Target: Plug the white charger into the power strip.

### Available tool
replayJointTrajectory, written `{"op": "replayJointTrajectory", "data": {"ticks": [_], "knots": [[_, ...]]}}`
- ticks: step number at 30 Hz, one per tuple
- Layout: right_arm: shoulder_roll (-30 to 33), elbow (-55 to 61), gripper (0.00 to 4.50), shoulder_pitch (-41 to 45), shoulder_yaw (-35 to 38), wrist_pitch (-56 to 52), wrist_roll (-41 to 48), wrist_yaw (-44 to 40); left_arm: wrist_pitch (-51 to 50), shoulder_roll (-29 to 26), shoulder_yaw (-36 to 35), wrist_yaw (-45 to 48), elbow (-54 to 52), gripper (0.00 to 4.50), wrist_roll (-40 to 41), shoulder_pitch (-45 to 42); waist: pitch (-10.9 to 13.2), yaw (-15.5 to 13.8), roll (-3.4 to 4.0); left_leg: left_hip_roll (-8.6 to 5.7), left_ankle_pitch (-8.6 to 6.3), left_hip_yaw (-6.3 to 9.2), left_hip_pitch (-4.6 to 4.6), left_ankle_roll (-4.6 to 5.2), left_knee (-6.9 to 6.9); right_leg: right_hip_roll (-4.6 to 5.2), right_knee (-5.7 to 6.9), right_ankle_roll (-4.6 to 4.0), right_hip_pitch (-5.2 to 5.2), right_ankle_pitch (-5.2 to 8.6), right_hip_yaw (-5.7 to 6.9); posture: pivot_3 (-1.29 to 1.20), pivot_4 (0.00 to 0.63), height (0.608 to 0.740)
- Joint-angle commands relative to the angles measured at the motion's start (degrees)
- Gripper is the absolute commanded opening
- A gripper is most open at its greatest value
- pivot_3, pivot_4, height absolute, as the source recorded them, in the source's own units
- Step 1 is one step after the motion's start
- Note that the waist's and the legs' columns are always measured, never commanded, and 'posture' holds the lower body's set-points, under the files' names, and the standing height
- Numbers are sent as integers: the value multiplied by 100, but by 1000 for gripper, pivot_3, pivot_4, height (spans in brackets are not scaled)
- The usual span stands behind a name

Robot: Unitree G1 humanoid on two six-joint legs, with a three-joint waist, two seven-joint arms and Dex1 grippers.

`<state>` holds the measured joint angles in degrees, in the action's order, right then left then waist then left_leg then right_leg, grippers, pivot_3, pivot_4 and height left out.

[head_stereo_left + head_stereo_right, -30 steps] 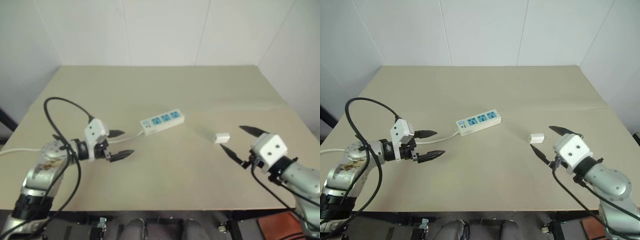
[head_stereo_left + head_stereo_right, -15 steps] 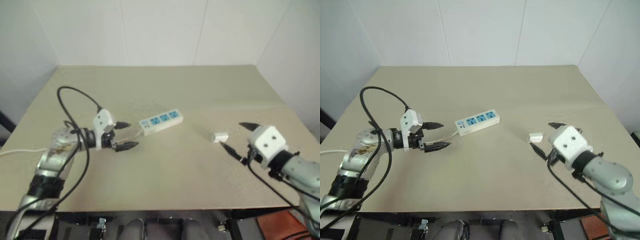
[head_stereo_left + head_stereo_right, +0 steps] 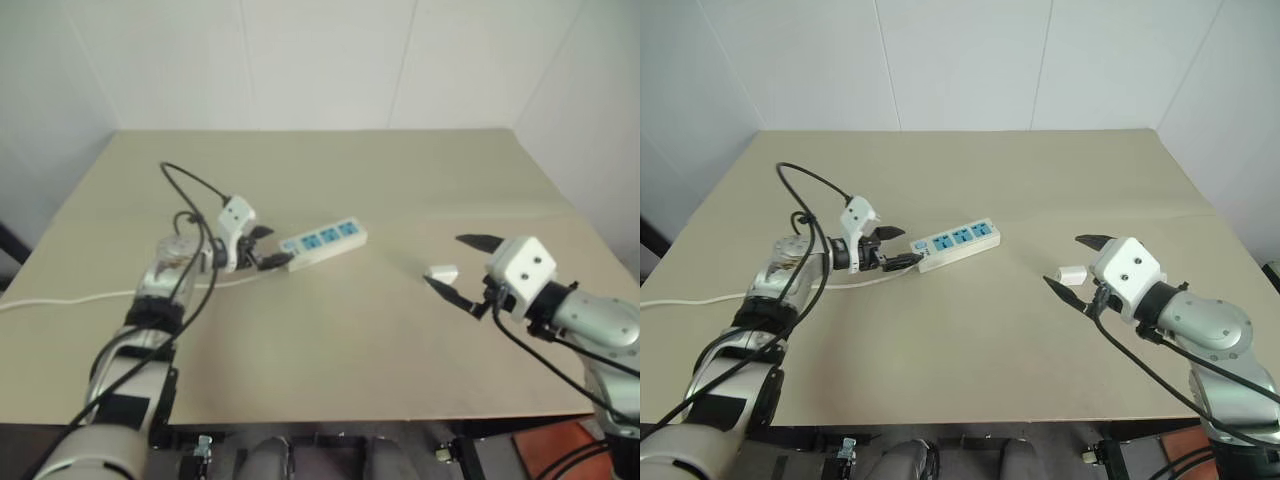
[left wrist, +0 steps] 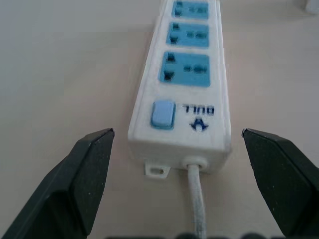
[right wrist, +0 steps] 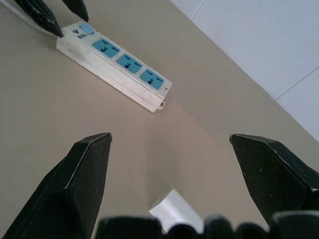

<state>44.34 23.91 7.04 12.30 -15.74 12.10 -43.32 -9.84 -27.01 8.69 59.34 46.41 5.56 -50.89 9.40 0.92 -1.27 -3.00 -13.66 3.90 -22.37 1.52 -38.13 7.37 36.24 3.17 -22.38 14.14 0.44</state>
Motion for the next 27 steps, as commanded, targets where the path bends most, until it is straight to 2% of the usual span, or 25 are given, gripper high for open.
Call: {"op": "replayJointTrajectory", "data": {"ticks": [1,9,12,21,25,27], "knots": [[107,33,4500,159,129,195,57,-50,356,16,36,75,443,4488,-228,-236,1,1,-1,0,0,0,-2,0,0,0,0,0,-2,0,0,0,150,740],[87,19,4500,197,120,264,76,-79,875,274,191,204,1279,4488,-649,-482,1,-59,-1,0,0,3,0,0,-7,0,7,1,3,0,3,0,150,740],[93,35,4500,223,111,267,78,-71,987,243,364,276,1370,3938,-909,-485,1,-63,-1,-1,0,2,-1,0,-7,0,7,1,3,0,3,0,150,740],[141,-65,4500,241,92,347,26,-114,1127,-101,296,874,980,1259,-883,-190,0,9,0,0,0,2,6,0,-8,0,13,1,5,0,1,0,150,740],[179,-209,4500,376,30,411,21,-185,969,-201,245,1075,366,161,-740,145,0,-4,0,0,0,0,9,0,-10,0,29,2,4,0,-3,0,150,740],[194,-244,4500,401,20,441,18,-225,809,-264,210,1175,-146,13,-640,422,0,-4,0,0,0,-1,11,0,-11,1,40,4,1,2,-9,0,150,740]]}}
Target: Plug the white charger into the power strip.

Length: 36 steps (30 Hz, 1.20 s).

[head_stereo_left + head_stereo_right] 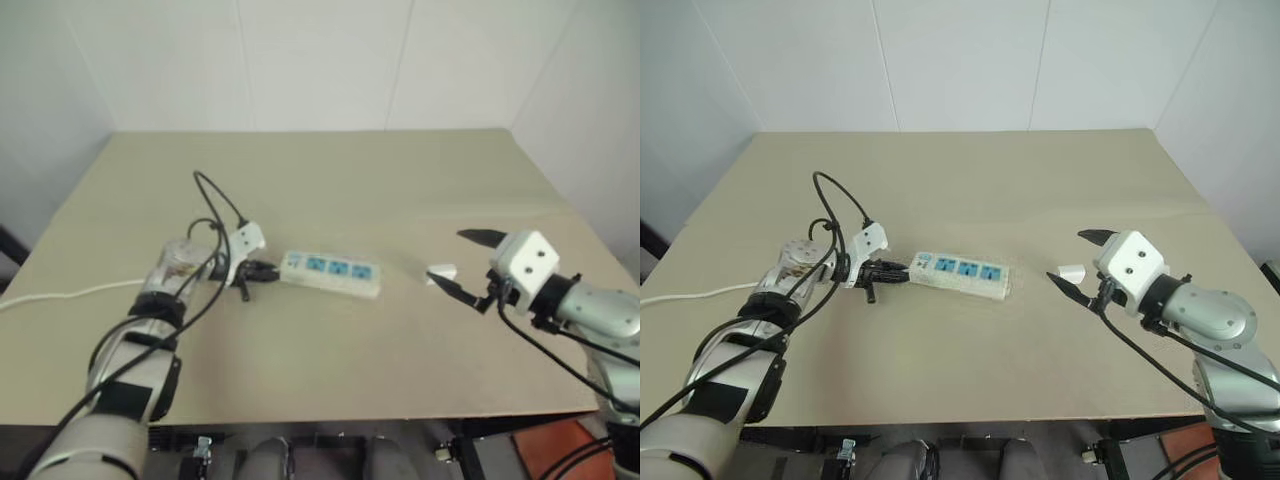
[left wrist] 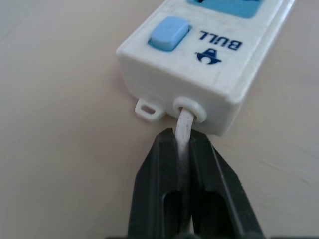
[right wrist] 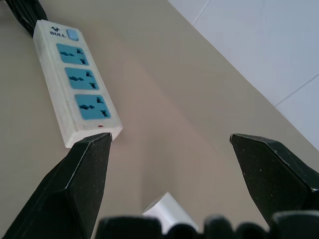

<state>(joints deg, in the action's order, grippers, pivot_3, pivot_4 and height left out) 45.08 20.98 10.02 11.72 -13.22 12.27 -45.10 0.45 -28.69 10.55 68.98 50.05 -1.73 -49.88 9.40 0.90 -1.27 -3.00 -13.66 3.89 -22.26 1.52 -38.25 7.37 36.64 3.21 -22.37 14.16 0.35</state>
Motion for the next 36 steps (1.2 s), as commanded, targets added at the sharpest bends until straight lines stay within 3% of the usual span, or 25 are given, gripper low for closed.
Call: {"op": "replayJointTrajectory", "data": {"ticks": [1,8,16,20,23,29,36], "knots": [[130,49,4500,94,82,201,4,-61,-332,-142,8,257,-828,13,143,496,0,-1,0,0,0,0,1,0,0,0,1,1,0,1,-1,0,150,740],[194,-1,4500,40,91,272,50,-197,-1444,-669,-111,291,-3543,13,598,2033,-1,9,2,7,-2,-17,5,2,2,0,9,2,-14,3,-27,0,150,740],[213,-91,4500,94,61,335,40,-299,-2423,-1115,-376,150,-5334,2380,1168,2989,0,-17,2,21,-3,-45,17,4,2,-1,9,1,-12,4,-53,0,150,740],[228,-83,4500,28,117,347,50,-324,-2551,-1426,-926,360,-5719,3618,1828,3221,1,-9,2,26,-4,-58,14,5,4,-4,11,1,-25,4,-65,0,150,740],[240,-71,4500,-39,162,346,57,-331,-2538,-1439,-1242,321,-5694,4481,2201,3100,1,-14,3,32,-4,-64,13,5,5,-6,13,0,-33,3,-70,0,150,740],[206,-87,4500,-3,128,327,93,-309,-1218,-359,-1284,-381,-4682,4481,2086,2505,1,-97,2,26,-5,-72,20,5,4,-5,8,0,-19,2,-75,0,150,740],[190,-11,4500,-10,160,268,144,-287,231,228,-642,865,-2516,4481,1868,1706,2,-70,0,10,-6,-84,10,7,5,-5,9,0,-36,1,-84,0,150,740]]}}
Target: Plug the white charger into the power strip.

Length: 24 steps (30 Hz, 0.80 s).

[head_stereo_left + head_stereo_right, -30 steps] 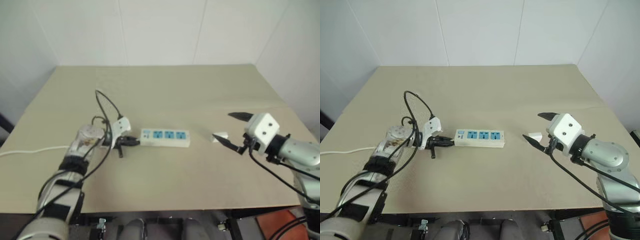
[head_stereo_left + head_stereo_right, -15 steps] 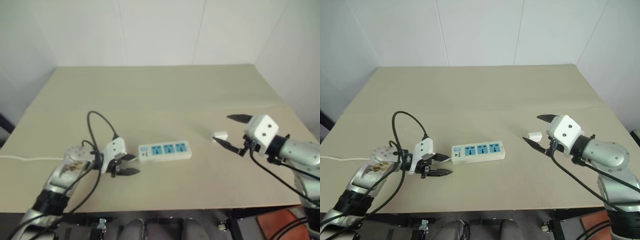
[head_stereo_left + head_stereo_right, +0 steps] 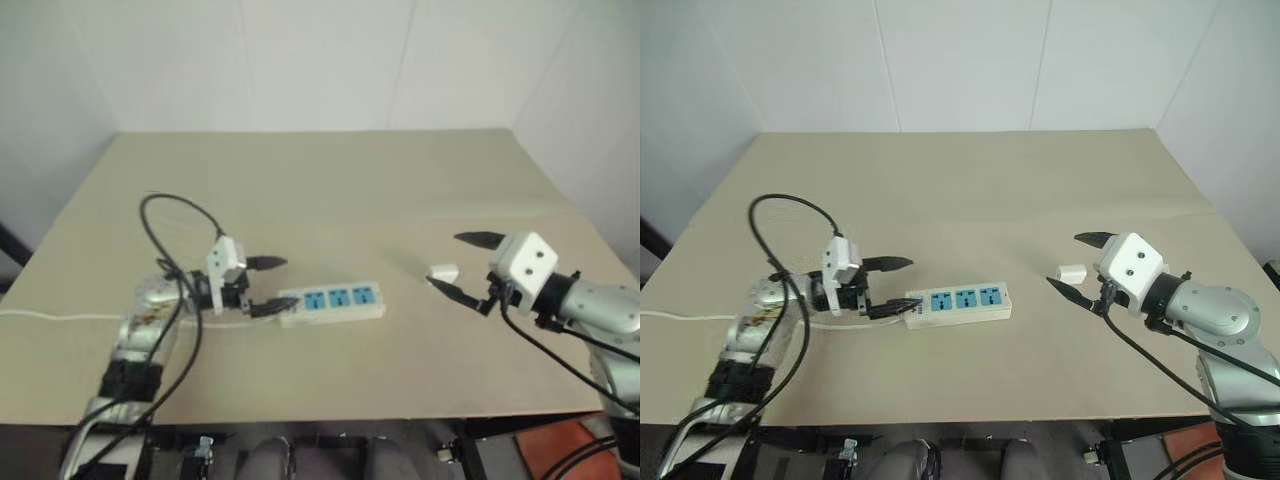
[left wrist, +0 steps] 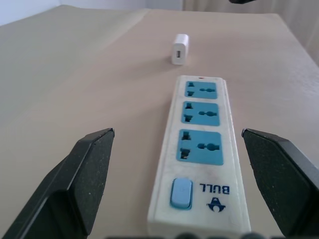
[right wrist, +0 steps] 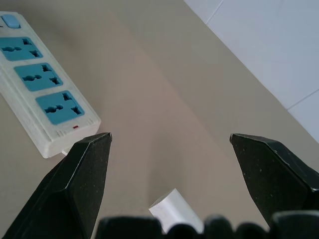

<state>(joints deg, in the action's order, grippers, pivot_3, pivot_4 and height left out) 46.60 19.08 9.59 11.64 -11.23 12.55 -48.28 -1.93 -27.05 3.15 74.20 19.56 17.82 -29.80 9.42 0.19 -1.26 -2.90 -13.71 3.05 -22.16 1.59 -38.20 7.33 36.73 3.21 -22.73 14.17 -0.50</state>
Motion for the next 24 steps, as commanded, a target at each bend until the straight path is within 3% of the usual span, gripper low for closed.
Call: {"op": "replayJointTrajectory", "data": {"ticks": [1,9,24], "knots": [[42,210,4500,13,189,48,131,32,613,118,139,440,807,4481,-121,-421,1,1,-1,0,0,0,-2,0,0,0,0,0,-1,0,0,0,150,740],[55,332,4500,-121,291,-30,191,46,1297,342,309,1094,1987,4481,-288,-857,1,24,-2,-2,-1,-2,-9,3,-2,0,1,1,-7,0,-1,0,150,740],[101,356,4500,-84,209,-83,283,3,1480,334,293,1076,2088,4481,-428,-534,1,48,-1,-1,-2,-1,-6,5,-3,0,3,2,-6,0,-1,0,150,740]]}}
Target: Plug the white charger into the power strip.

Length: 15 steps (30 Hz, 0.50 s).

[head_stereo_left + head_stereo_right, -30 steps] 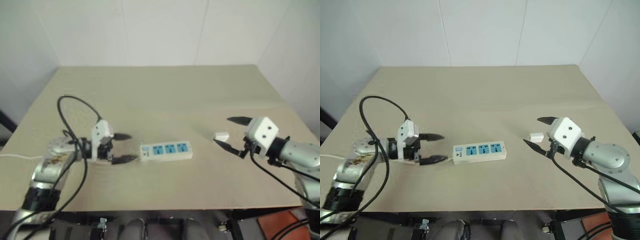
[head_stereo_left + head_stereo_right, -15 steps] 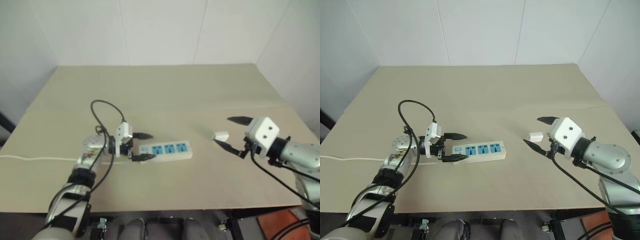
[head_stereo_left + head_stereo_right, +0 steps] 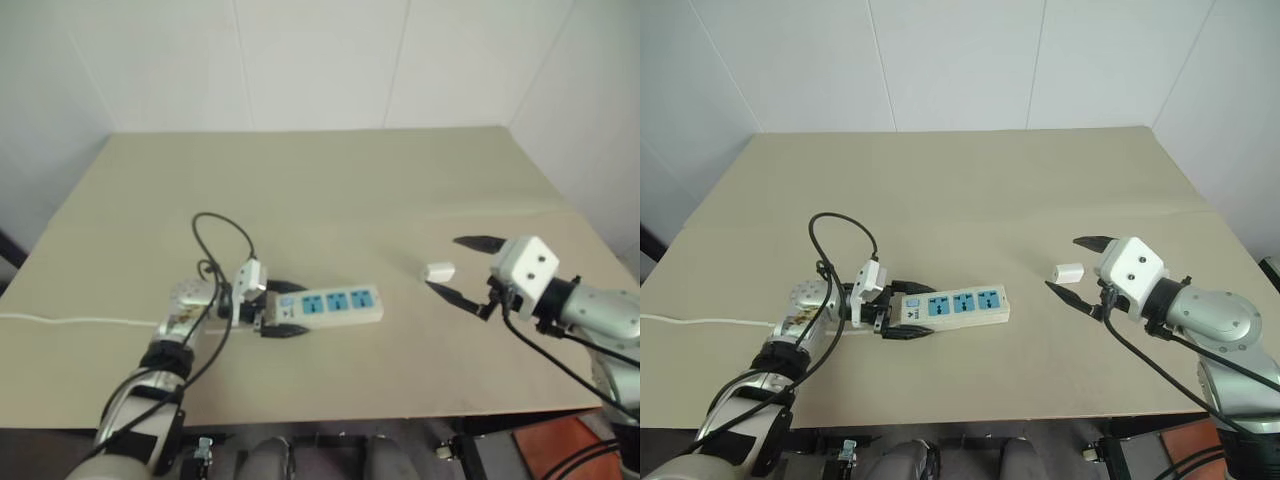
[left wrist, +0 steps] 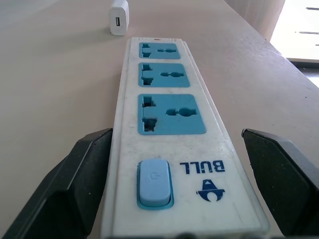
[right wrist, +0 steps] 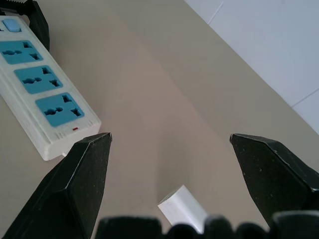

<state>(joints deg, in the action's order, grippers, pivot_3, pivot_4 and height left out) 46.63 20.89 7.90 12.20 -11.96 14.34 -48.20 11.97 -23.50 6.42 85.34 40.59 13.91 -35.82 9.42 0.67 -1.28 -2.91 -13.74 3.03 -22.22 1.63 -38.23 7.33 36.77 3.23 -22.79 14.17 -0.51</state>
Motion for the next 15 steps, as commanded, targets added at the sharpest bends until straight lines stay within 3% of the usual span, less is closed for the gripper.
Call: {"op": "replayJointTrajectory", "data": {"ticks": [1,15], "knots": [[101,169,4500,90,147,-7,105,-11,109,-29,-45,-58,6,4481,-47,78,0,1,0,0,0,0,0,0,0,0,0,0,0,0,0,0,150,740],[144,-12,4500,291,31,37,132,-166,-21,-194,-141,-164,-351,4481,-14,437,0,9,1,1,-1,0,4,1,0,0,0,0,2,0,-2,0,150,740]]}}
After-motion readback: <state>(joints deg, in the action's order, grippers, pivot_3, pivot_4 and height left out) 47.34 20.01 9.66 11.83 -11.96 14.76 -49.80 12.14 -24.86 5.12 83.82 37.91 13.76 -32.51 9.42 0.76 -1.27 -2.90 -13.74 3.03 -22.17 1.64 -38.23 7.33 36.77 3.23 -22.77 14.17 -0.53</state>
